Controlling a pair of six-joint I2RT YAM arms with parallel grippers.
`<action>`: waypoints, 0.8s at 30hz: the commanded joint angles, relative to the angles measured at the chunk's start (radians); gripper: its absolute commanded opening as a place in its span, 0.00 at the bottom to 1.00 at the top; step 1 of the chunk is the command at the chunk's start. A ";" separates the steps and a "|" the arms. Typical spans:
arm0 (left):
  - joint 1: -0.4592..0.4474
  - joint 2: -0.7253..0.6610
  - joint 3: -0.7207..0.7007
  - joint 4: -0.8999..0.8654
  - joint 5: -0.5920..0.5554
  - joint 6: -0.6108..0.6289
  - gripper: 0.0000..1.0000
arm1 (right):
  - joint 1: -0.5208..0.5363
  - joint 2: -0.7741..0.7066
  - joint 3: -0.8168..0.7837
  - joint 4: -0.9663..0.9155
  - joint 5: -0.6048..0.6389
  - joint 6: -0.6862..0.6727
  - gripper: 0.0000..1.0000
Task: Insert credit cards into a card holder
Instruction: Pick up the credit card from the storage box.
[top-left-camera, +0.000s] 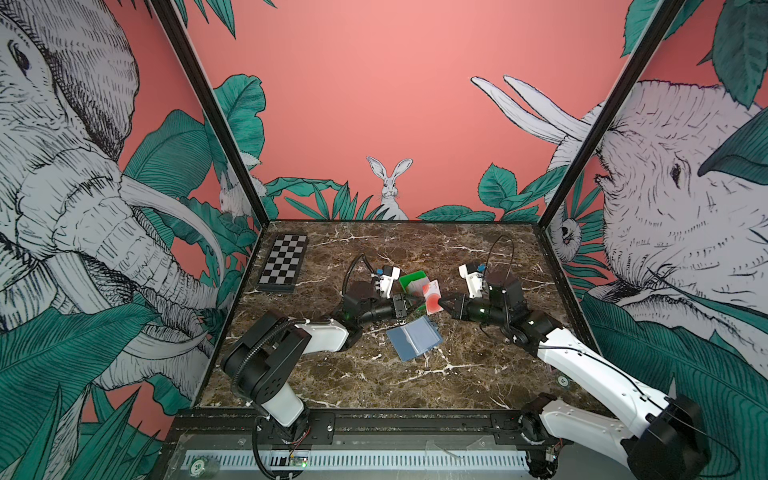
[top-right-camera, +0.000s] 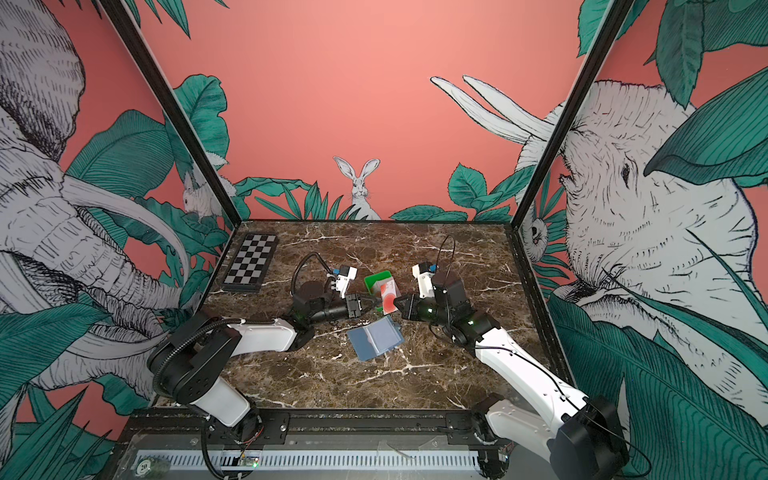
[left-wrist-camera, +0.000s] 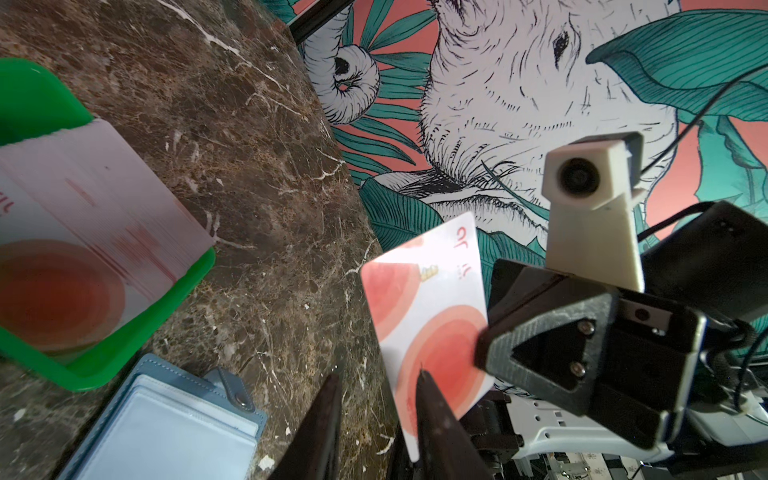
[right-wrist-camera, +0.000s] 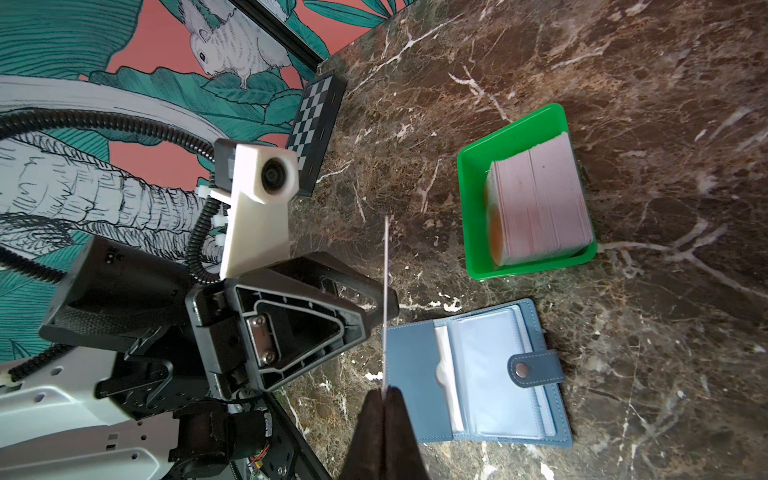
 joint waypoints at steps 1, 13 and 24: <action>-0.005 0.001 -0.007 0.057 0.035 -0.021 0.32 | 0.004 -0.018 -0.007 0.074 -0.028 0.024 0.00; -0.004 -0.008 0.007 0.070 0.076 -0.058 0.28 | 0.004 0.012 -0.031 0.144 -0.075 0.064 0.00; -0.005 -0.016 0.007 0.114 0.101 -0.094 0.20 | 0.005 0.028 -0.058 0.162 -0.056 0.068 0.00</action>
